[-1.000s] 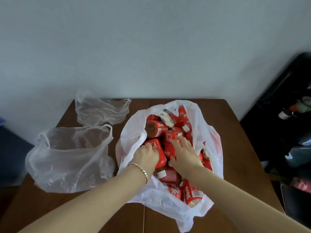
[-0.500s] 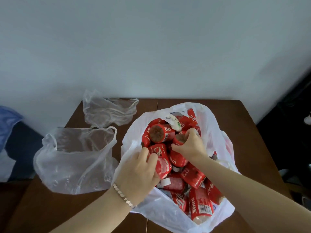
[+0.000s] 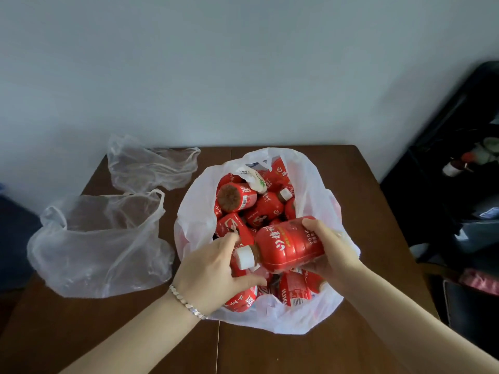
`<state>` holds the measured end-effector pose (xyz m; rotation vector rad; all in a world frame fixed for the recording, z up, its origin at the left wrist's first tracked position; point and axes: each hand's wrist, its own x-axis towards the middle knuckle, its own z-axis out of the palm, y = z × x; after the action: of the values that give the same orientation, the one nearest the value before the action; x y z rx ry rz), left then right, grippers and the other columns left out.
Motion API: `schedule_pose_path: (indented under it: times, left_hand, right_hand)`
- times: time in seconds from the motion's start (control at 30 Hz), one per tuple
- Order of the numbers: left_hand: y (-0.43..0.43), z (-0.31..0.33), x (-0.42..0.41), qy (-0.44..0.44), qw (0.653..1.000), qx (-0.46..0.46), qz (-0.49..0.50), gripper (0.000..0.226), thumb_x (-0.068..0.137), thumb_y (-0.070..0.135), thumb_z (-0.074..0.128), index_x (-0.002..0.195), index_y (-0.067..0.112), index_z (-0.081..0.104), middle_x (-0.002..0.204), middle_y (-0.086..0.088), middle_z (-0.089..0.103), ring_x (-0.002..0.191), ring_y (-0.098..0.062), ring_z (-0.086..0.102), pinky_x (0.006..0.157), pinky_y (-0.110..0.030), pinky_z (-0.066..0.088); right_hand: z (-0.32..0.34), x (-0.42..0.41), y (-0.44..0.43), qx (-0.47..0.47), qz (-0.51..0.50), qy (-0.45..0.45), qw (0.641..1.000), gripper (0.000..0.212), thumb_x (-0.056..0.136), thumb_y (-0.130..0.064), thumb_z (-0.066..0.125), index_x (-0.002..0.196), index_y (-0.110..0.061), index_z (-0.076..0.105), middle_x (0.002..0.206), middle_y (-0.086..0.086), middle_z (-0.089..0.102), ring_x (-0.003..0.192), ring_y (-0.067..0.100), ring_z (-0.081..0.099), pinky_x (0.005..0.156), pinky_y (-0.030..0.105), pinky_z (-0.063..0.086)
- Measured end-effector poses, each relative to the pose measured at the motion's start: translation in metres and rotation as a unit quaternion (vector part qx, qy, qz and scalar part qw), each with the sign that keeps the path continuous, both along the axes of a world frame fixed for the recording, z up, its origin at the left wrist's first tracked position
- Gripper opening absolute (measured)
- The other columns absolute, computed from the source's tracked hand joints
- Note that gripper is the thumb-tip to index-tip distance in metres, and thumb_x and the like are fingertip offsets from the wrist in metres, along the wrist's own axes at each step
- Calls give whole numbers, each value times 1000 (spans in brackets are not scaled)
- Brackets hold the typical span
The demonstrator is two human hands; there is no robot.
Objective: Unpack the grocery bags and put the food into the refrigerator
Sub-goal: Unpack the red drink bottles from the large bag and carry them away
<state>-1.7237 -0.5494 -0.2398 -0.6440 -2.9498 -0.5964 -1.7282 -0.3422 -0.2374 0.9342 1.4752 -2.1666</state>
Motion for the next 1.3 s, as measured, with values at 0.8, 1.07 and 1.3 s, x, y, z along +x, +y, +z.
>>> schedule_pose_path:
  times: [0.8, 1.07, 1.3]
  left_hand:
    - [-63, -3, 19, 25, 997, -70, 24, 44, 72, 64, 41, 78, 25, 62, 52, 16, 59, 39, -1, 56, 39, -1, 26]
    - [-60, 6, 17, 33, 993, -107, 37, 40, 68, 65, 48, 74, 26, 58, 52, 14, 59, 40, -7, 58, 45, -3, 22]
    - [-36, 25, 23, 15, 994, -109, 29, 45, 69, 67, 40, 73, 25, 58, 48, 11, 56, 36, -6, 53, 41, -2, 16]
  right_hand:
    - [-106, -22, -89, 426, 281, 18, 860, 51, 85, -32, 66, 121, -9, 38, 95, 3, 61, 83, 21, 65, 75, 33, 55]
    - [-57, -11, -73, 509, 253, 182, 802, 22, 95, -36, 47, 109, -20, 47, 80, -2, 61, 71, 17, 60, 63, 35, 51]
    - [-1, 0, -40, 574, 291, 225, 732, 28, 83, -50, 59, 96, -25, 55, 80, -7, 66, 72, 13, 63, 64, 31, 54]
